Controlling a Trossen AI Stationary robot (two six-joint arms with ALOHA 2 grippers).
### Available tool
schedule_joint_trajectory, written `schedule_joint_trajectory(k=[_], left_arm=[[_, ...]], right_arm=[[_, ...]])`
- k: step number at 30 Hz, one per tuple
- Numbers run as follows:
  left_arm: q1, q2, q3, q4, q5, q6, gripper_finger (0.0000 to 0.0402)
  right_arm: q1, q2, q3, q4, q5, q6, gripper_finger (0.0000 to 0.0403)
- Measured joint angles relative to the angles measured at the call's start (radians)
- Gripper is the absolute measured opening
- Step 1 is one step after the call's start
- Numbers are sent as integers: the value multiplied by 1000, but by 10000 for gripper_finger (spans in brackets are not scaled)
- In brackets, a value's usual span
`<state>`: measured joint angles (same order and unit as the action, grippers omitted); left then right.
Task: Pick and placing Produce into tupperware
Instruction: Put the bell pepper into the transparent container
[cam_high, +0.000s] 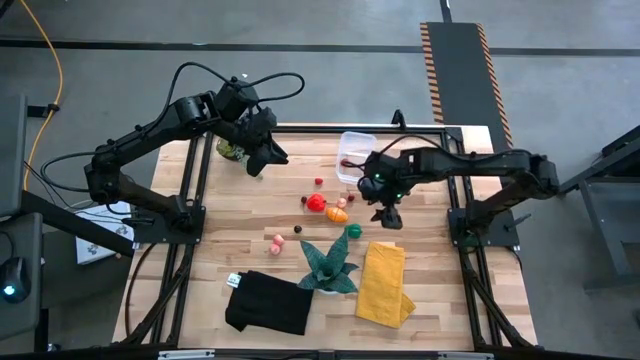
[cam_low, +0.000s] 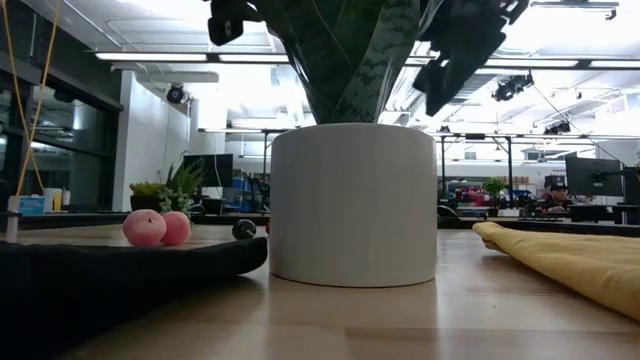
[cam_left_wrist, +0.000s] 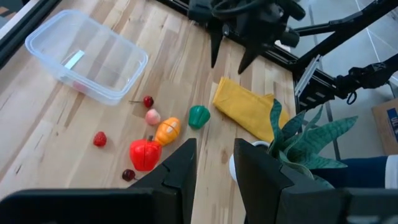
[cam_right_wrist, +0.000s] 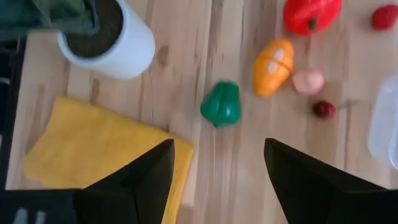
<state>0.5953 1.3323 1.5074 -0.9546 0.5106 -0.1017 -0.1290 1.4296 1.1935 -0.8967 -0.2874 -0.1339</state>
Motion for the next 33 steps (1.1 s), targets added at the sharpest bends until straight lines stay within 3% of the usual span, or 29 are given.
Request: schedule_joint_trajectory(k=[11, 24, 33], left_arm=[[0, 0, 0, -27, -6, 19, 95], [0, 0, 0, -45, -7, 28, 95], [0, 0, 0, -45, -7, 30, 95]], right_arm=[[34, 13, -109, 209, 24, 6, 241], [54, 18, -228, 396, -19, 137, 242], [96, 72, -228, 445, -18, 158, 289]])
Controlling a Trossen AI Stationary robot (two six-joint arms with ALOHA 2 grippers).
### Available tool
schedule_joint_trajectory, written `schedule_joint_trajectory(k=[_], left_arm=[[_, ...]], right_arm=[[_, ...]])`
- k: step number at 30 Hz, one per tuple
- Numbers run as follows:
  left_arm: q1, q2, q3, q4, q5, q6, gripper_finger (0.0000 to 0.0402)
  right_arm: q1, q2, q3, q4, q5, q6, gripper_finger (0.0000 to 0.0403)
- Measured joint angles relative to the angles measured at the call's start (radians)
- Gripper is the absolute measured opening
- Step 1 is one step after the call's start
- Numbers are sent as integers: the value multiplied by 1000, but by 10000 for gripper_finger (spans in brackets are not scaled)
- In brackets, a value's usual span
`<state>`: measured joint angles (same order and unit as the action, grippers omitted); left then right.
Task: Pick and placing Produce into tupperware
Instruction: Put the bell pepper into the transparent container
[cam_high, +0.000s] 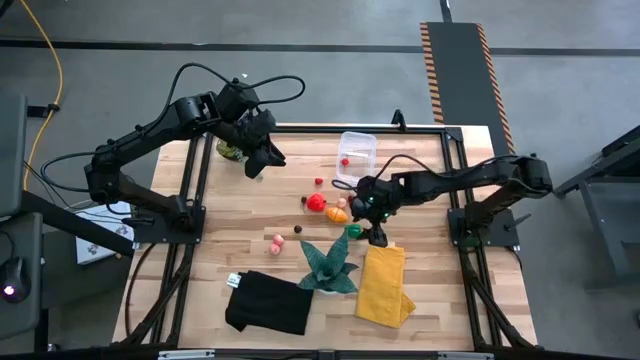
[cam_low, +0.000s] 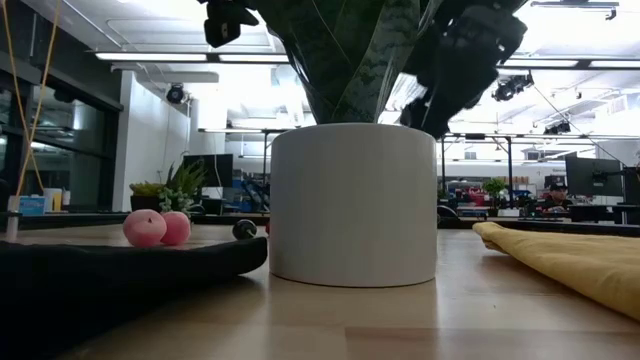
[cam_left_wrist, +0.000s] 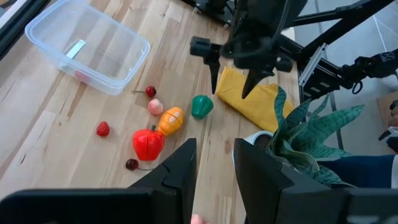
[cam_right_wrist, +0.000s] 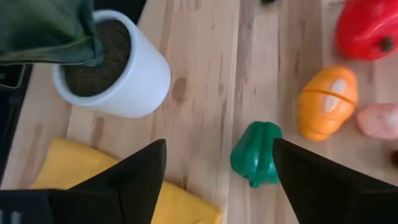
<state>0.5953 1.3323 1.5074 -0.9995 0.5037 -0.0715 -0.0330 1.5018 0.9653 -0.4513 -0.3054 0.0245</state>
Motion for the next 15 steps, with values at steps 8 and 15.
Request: schedule_joint_trajectory(k=[8, 15], left_arm=[[0, 0, 0, -25, -1, 13, 95], [0, 0, 0, -40, -4, 15, 95]], right_arm=[[9, 90, 0, 45, 8, 4, 296], [-13, 128, 0, 49, 11, 30, 296]])
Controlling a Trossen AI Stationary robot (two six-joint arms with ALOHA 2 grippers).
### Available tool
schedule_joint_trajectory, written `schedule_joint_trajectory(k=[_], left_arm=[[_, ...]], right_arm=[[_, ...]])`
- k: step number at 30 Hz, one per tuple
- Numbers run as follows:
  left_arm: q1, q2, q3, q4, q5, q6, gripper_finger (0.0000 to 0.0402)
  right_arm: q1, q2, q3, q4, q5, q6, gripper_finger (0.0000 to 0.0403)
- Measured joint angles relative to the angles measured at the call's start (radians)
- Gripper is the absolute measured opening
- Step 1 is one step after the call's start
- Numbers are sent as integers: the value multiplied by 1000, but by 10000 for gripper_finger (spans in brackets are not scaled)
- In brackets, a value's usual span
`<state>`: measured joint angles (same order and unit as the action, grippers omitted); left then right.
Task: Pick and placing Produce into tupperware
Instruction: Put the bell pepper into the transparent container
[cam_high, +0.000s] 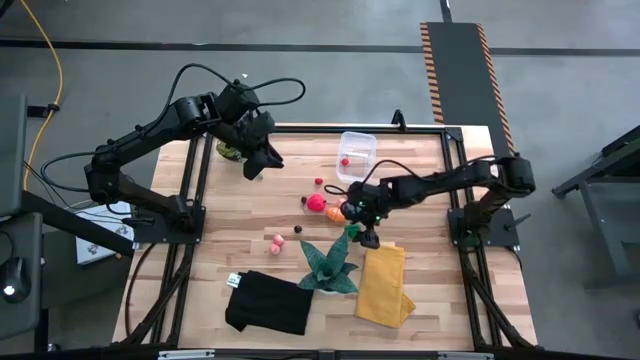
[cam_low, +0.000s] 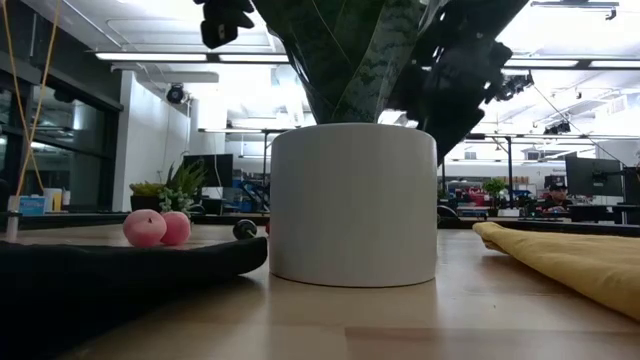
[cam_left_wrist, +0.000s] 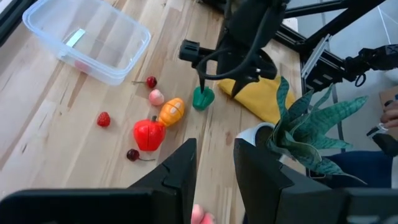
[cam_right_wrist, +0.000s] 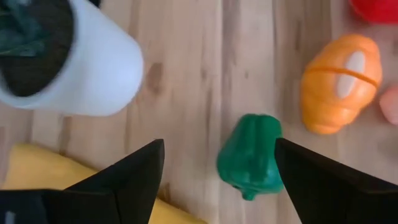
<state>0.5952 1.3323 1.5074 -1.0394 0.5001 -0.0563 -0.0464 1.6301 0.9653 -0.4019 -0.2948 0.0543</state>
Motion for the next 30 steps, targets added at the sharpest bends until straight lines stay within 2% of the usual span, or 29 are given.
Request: schedule_joint_trajectory(k=[11, 30], left_arm=[[0, 0, 0, -11, -4, 8, 95], [0, 0, 0, -11, -4, 34, 95]], right_arm=[[-45, 8, 0, -32, 2, -1, 296], [-46, 55, 0, -34, -6, 17, 296]])
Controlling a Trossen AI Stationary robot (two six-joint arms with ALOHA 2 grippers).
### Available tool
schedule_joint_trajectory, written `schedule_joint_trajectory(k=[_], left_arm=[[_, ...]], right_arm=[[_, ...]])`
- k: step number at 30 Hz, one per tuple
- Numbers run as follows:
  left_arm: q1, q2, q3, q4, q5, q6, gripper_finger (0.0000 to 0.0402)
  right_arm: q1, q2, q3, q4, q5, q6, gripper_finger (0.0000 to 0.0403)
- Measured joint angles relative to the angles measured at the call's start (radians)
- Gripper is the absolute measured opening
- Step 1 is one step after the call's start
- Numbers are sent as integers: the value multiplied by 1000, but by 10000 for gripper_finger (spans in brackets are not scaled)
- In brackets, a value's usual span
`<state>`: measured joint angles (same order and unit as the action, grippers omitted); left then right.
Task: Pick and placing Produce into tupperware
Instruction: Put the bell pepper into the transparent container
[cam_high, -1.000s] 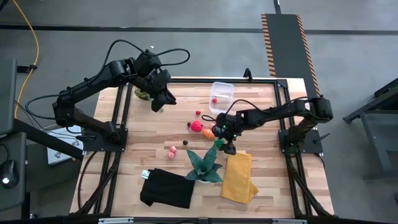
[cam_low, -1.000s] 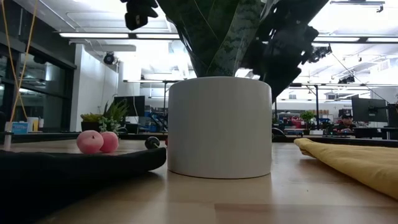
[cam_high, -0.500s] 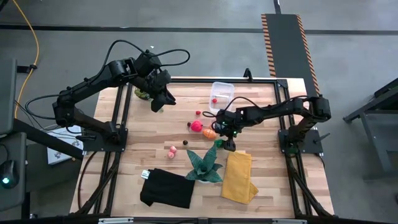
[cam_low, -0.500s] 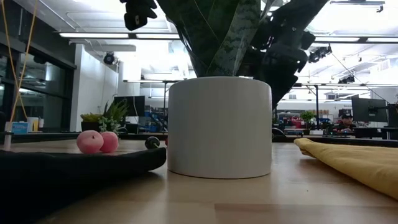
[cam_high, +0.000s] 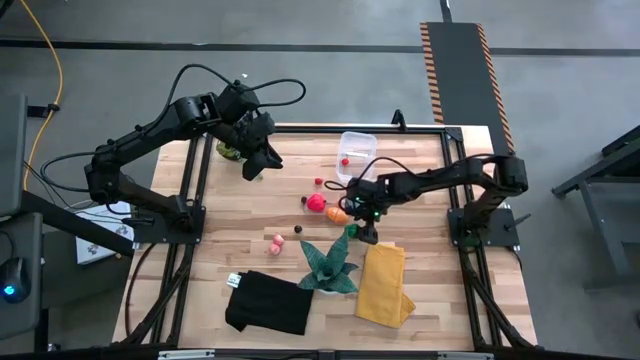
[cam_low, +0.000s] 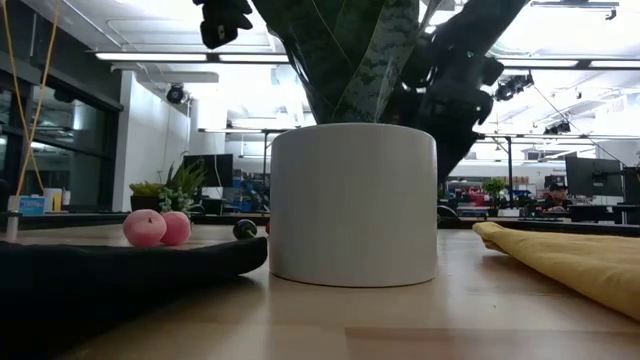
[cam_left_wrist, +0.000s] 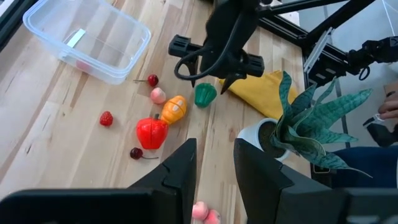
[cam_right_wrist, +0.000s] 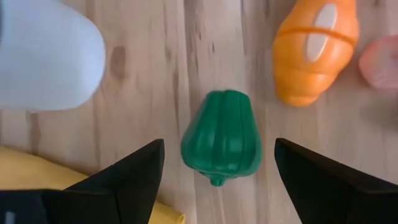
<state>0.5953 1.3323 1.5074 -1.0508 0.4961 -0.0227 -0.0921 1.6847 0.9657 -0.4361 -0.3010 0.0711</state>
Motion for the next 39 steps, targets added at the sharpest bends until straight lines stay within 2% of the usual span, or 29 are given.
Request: schedule_joint_trajectory(k=[25, 39], left_arm=[[0, 0, 0, -26, -4, 0, 95], [0, 0, 0, -26, -12, 0, 95]], right_arm=[[1, 92, 0, 67, 5, 3, 296], [2, 95, 0, 68, 7, 8, 296]])
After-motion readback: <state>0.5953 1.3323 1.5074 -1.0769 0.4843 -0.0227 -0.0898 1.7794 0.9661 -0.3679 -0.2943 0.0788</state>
